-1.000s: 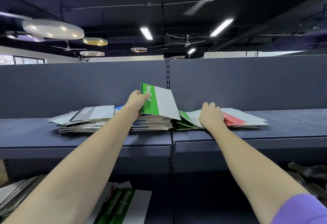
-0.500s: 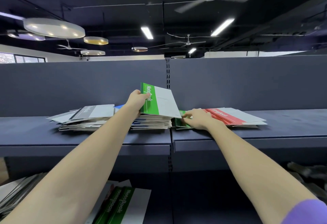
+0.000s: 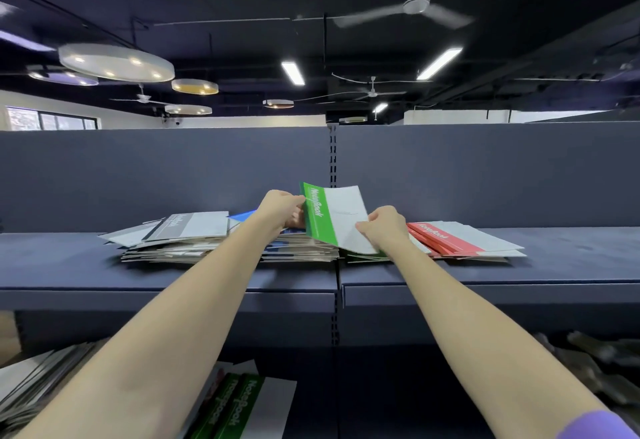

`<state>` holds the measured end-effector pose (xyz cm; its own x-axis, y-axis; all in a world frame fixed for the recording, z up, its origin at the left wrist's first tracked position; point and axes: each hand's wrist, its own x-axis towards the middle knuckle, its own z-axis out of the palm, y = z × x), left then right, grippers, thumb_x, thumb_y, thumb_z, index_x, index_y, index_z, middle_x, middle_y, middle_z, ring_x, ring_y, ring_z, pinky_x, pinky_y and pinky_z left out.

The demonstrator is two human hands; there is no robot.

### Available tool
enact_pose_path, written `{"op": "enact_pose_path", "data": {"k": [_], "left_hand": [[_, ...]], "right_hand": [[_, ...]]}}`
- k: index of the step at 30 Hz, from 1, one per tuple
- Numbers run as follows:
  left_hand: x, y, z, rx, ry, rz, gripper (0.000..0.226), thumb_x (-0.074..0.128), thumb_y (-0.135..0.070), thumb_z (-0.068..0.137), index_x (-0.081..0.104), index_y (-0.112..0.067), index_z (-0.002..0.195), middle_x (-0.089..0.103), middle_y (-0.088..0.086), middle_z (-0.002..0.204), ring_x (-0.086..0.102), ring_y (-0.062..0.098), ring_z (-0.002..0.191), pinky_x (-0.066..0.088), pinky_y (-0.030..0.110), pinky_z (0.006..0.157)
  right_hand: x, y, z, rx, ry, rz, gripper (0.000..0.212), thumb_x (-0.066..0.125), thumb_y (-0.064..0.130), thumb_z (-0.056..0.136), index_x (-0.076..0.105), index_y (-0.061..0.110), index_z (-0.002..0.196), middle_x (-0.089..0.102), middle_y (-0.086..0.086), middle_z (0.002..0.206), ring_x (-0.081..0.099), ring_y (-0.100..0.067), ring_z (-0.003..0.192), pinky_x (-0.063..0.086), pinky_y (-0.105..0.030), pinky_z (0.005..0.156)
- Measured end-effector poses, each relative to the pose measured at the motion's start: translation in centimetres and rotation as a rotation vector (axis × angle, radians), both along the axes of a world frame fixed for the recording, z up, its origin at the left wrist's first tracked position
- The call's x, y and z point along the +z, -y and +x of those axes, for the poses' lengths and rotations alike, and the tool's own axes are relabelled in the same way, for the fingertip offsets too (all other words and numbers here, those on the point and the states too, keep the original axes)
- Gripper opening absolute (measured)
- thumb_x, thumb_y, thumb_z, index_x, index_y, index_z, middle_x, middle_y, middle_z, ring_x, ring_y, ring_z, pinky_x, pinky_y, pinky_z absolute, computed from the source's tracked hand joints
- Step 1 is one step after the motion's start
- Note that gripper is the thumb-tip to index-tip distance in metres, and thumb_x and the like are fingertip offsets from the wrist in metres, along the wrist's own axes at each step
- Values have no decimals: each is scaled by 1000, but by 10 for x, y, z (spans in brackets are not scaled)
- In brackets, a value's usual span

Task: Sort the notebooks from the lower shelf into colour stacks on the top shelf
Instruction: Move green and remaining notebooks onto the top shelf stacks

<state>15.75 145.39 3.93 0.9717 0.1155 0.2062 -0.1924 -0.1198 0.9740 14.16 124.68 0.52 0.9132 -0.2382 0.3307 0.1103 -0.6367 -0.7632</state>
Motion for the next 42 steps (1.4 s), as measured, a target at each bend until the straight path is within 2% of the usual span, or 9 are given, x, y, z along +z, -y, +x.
{"op": "enact_pose_path", "data": {"k": [2,5,8,13,18,27,32,37,42], "left_hand": [[0,3,-2,-30,-16,-15,15,52,-2,97,52,2,83,52,9,49,48,19,34,59,33,59],[-1,3,-9,-54,-29,-10,12,50,-3,98,54,5,90,53,5,42,50,22,32,58,45,87],[-1,1,-11,-38,4,24,13,50,-3,98,56,6,91,57,8,45,53,22,36,58,41,80],[-2,4,-20,-23,87,219,8,53,-2,91,60,2,87,65,19,63,61,28,53,42,23,42],[4,11,-26,-55,123,447,10,55,-9,88,64,-7,84,69,11,69,60,20,54,40,21,45],[10,29,-53,-128,397,1036,20,49,-17,91,54,-24,73,64,2,86,60,28,83,47,31,69],[-1,37,-90,-369,577,1022,14,51,-16,92,61,-17,83,59,-9,77,56,19,79,45,29,70],[-39,37,-132,-592,554,805,12,55,-16,93,64,-12,86,65,-1,76,58,15,62,48,29,59],[-97,14,-152,-734,418,1048,16,53,-31,97,64,-18,98,65,-1,90,66,20,74,56,35,70]], "right_hand": [[-2,9,0,-91,-20,-80,16,62,16,88,64,3,98,68,-14,98,58,-32,83,42,-31,64],[-8,25,-2,-210,-43,-217,22,50,6,90,58,3,111,62,-20,114,60,-39,105,42,-34,74],[-14,37,-3,-235,-51,-361,28,47,3,93,54,0,120,55,-22,126,58,-39,112,46,-38,83],[-20,40,-7,-273,-36,-562,30,48,5,94,53,3,124,46,-18,130,52,-34,116,45,-37,94],[-20,38,-17,-337,-68,-695,30,48,11,94,56,13,123,56,-12,127,52,-32,120,43,-39,98],[-15,29,-49,-199,-3,-702,23,40,20,100,62,14,101,68,-9,108,59,-32,99,44,-37,83],[-29,18,-96,-350,214,-520,20,43,18,98,60,11,90,62,-5,91,56,-30,85,43,-36,70],[-52,5,-149,-428,154,-415,10,43,20,101,48,12,97,56,-5,96,50,-29,85,38,-37,71],[-98,-22,-191,-427,-28,-371,12,50,25,100,46,15,94,61,-5,94,53,-28,87,44,-38,73]]}}
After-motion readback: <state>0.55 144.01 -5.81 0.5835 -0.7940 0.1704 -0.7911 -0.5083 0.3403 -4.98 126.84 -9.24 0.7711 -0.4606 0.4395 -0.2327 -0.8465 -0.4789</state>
